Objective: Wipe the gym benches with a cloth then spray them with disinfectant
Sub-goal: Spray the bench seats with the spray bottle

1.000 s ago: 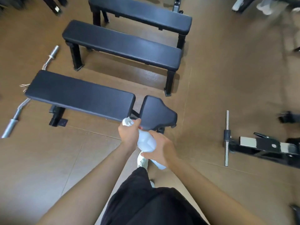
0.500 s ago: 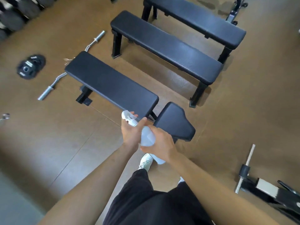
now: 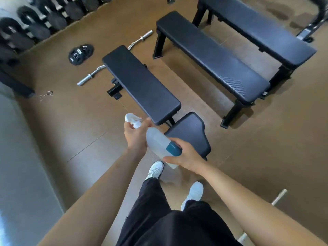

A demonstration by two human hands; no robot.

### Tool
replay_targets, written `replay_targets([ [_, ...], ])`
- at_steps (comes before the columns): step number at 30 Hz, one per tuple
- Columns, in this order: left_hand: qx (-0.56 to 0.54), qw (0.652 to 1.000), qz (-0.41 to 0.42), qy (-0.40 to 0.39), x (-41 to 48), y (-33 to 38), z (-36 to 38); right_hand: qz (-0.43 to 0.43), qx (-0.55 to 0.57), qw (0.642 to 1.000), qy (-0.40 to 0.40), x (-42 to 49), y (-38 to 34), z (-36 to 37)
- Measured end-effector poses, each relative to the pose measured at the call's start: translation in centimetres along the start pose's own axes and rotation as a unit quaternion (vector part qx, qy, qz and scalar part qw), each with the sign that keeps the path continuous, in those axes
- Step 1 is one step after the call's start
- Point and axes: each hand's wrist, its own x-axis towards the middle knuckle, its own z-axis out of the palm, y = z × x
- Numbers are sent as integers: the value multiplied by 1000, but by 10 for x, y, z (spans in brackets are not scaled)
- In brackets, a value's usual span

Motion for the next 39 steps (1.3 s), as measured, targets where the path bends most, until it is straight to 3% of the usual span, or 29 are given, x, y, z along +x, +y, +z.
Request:
replay_targets([
  [7, -50, 996, -63, 39, -36, -23, 9, -9, 34, 999, -12, -32, 20, -19],
  [11, -63, 996, -42, 37, -35, -27, 5, -11, 32, 998, -47, -28, 10, -23],
  [19, -148, 982, -93, 77, -17, -31, 11, 10, -37, 996, -81, -8, -7, -42],
  [23, -186, 980, -51, 38, -9, -36, 25, 18, -63, 994, -87, 1, -13, -61],
  [28, -187, 982, -28, 14, -29, -54, 56, 21, -63, 993, -94, -2, 3, -89],
  [33, -227, 966, -80, 99, -55, -73, 105, 2, -70, 989, -129, -7, 33, -139],
  [39, -254, 958, -59, 116, -106, -96, 189, -29, -86, 983, -161, -31, 73, -227],
])
